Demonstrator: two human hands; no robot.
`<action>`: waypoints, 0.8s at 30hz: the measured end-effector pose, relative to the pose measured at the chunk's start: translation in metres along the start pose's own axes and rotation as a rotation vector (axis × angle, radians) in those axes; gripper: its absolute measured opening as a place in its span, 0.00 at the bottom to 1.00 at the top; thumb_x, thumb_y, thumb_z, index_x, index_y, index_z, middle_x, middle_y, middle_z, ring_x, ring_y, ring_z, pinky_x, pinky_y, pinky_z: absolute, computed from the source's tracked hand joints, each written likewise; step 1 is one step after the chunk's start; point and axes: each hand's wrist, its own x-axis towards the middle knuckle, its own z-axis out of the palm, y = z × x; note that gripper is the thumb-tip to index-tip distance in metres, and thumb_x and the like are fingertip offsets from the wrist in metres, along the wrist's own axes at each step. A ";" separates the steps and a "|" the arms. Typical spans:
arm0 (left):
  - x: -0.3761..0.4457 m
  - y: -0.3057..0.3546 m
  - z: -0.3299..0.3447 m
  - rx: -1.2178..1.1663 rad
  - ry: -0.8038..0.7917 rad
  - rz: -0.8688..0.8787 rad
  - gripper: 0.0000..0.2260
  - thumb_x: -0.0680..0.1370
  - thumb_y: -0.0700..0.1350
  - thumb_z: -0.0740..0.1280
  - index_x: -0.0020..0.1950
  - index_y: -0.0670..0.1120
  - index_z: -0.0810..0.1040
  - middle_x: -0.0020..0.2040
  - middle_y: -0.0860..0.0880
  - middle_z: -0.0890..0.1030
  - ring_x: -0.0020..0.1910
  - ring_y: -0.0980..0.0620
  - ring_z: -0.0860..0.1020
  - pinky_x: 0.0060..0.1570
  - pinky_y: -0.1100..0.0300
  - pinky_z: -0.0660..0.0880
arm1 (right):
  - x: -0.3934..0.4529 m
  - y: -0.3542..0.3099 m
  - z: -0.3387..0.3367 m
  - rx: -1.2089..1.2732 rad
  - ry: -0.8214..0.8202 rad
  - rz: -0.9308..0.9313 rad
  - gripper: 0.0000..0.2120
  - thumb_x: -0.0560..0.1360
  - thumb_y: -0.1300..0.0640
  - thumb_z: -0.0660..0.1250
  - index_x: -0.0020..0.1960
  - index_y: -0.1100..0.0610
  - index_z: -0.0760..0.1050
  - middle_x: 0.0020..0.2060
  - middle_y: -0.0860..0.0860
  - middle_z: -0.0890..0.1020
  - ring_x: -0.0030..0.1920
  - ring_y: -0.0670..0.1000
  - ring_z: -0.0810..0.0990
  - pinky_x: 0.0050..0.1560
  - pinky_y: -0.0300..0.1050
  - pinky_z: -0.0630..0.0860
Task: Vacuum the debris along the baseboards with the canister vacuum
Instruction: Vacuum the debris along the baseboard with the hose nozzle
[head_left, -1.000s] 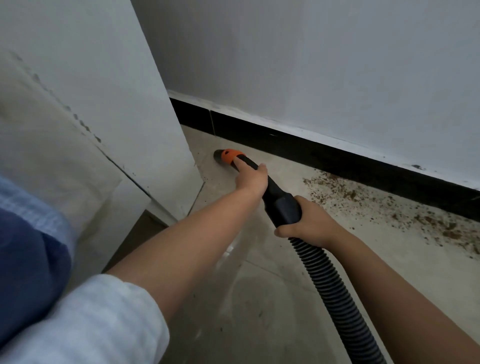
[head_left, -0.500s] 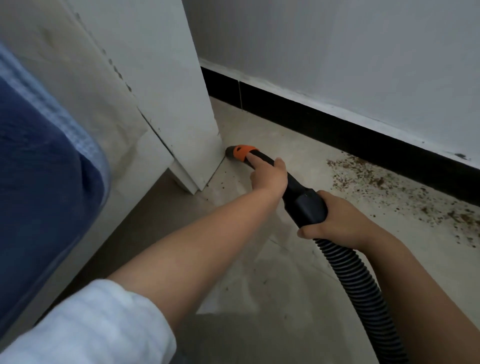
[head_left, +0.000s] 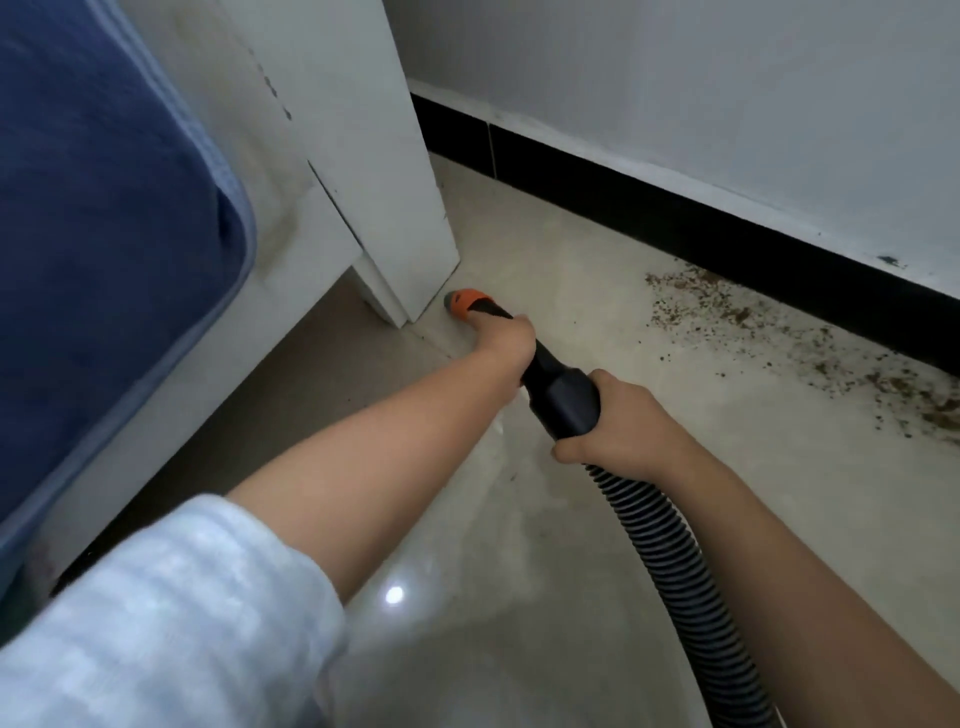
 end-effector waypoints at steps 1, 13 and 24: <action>-0.006 -0.003 0.003 0.004 0.042 0.010 0.29 0.81 0.47 0.57 0.77 0.47 0.45 0.69 0.40 0.68 0.64 0.40 0.71 0.63 0.47 0.70 | -0.004 0.001 0.000 -0.007 0.004 -0.009 0.22 0.63 0.54 0.75 0.51 0.55 0.66 0.39 0.46 0.72 0.36 0.44 0.73 0.30 0.38 0.67; -0.019 -0.047 -0.012 0.027 0.159 0.058 0.27 0.82 0.47 0.54 0.77 0.46 0.46 0.67 0.41 0.70 0.61 0.41 0.73 0.61 0.50 0.69 | -0.025 0.004 0.030 -0.011 -0.063 -0.012 0.22 0.63 0.54 0.75 0.51 0.54 0.67 0.41 0.46 0.73 0.38 0.45 0.74 0.33 0.39 0.70; -0.025 -0.031 -0.007 0.121 -0.120 0.164 0.27 0.83 0.48 0.51 0.77 0.45 0.42 0.70 0.41 0.68 0.66 0.42 0.70 0.64 0.53 0.66 | -0.035 -0.003 0.029 -0.049 0.128 0.110 0.23 0.63 0.52 0.75 0.52 0.56 0.67 0.41 0.48 0.74 0.38 0.47 0.75 0.34 0.40 0.72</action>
